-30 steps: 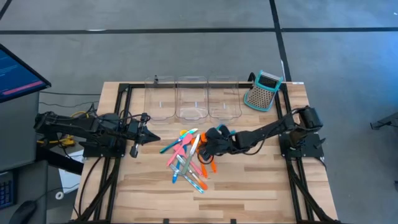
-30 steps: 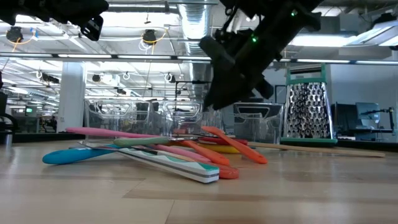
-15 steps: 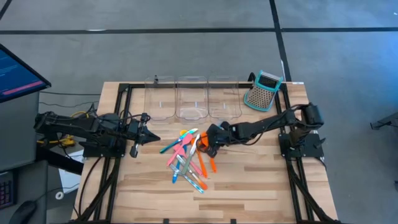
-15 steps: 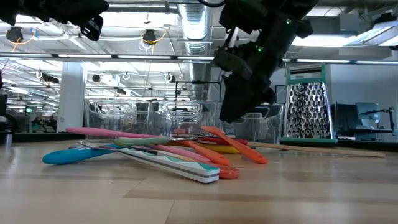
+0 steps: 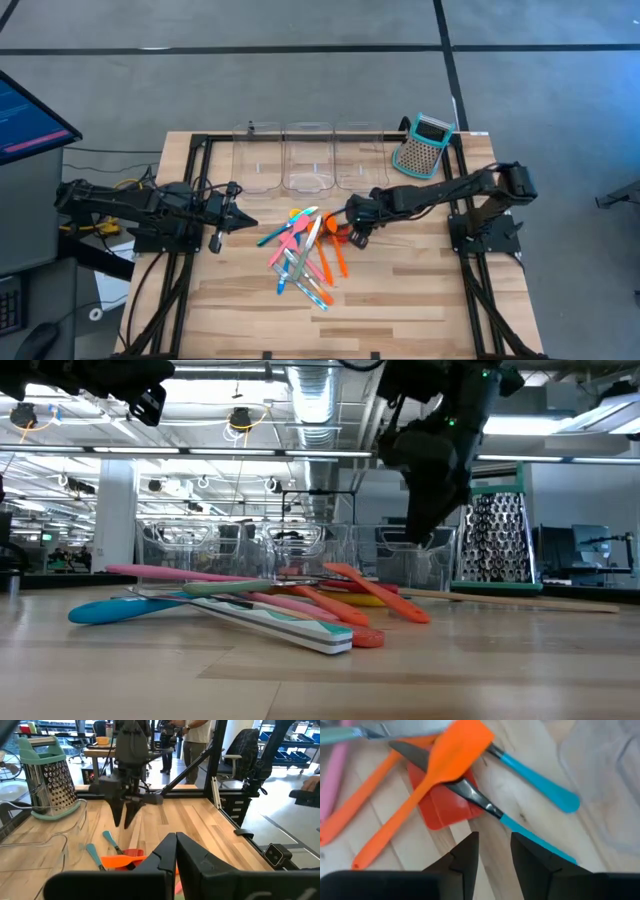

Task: Pick & Place Kitchen Items
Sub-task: Put the right orange spatula into the left transparent bin

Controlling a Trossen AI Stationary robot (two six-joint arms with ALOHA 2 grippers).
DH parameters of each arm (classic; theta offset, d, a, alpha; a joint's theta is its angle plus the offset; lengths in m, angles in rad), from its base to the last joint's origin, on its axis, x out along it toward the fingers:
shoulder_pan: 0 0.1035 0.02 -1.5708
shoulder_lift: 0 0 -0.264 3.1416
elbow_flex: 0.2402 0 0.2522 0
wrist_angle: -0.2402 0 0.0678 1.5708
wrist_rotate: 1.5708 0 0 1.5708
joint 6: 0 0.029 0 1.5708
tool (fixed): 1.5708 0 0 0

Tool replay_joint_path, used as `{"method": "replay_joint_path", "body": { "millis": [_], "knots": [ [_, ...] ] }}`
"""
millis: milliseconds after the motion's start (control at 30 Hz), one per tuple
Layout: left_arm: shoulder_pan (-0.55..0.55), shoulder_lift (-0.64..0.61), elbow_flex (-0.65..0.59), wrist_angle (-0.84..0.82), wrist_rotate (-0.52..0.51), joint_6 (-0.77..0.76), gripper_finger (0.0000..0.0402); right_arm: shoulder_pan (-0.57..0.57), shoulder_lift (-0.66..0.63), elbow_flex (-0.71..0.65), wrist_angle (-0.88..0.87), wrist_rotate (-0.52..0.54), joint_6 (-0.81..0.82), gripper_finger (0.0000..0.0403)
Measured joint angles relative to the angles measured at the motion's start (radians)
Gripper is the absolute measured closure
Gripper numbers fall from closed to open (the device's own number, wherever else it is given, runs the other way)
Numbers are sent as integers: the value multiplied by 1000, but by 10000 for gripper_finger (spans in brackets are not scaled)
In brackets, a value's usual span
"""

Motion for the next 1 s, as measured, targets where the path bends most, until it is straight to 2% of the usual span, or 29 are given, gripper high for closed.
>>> {"method": "replay_joint_path", "body": {
  "millis": [233,367,533,633,767,1000],
  "knots": [
    [0,0,0,0,0,0,399,0,-116,-35,62,0,-45,313],
    [0,0,0,0,0,0,399,1,-174,-147,229,-3,-27,324],
    [0,0,0,1,0,0,399,-15,-219,-319,577,-62,143,333],
    [0,0,0,1,0,0,399,-21,-204,-385,747,-91,212,333],
    [0,0,0,1,0,0,399,-26,-128,-401,782,-106,298,333],
    [0,0,0,1,0,0,399,-32,-6,-393,876,-106,332,317]
  ]
}}
